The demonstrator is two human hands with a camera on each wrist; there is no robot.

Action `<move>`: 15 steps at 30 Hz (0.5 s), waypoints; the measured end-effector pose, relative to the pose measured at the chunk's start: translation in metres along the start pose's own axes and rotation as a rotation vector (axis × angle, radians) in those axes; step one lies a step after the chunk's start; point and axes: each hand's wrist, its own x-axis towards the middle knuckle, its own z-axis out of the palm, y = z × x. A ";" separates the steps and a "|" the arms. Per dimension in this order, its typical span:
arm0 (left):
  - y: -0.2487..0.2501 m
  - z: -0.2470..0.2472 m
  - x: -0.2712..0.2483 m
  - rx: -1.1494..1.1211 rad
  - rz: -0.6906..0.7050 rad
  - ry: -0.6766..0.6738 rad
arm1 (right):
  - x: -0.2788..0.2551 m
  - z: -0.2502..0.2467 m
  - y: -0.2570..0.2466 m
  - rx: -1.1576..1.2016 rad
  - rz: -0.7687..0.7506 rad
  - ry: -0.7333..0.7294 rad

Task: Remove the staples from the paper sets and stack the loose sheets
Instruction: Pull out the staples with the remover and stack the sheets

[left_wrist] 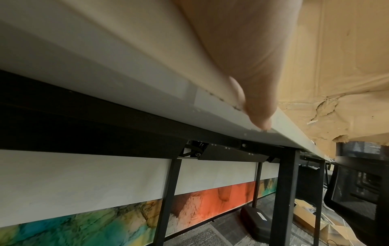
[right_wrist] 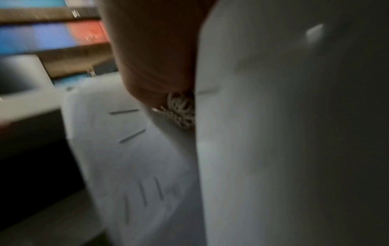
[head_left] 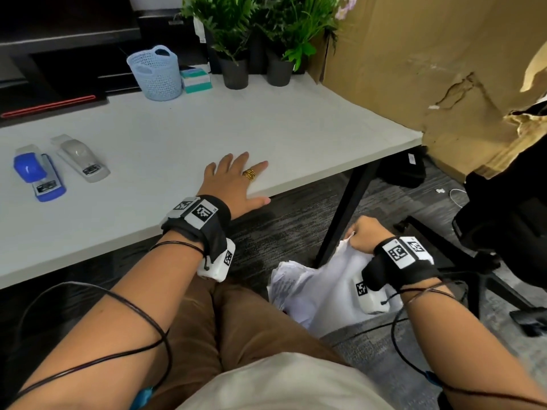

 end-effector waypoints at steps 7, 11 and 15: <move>-0.001 0.001 0.001 -0.003 0.006 0.019 | 0.043 0.081 0.003 0.018 0.090 -0.030; -0.001 0.002 0.001 0.002 0.007 0.019 | 0.053 0.134 0.011 0.167 0.165 -0.170; -0.001 0.003 0.001 0.012 0.007 0.025 | 0.071 0.178 0.022 0.134 0.136 -0.191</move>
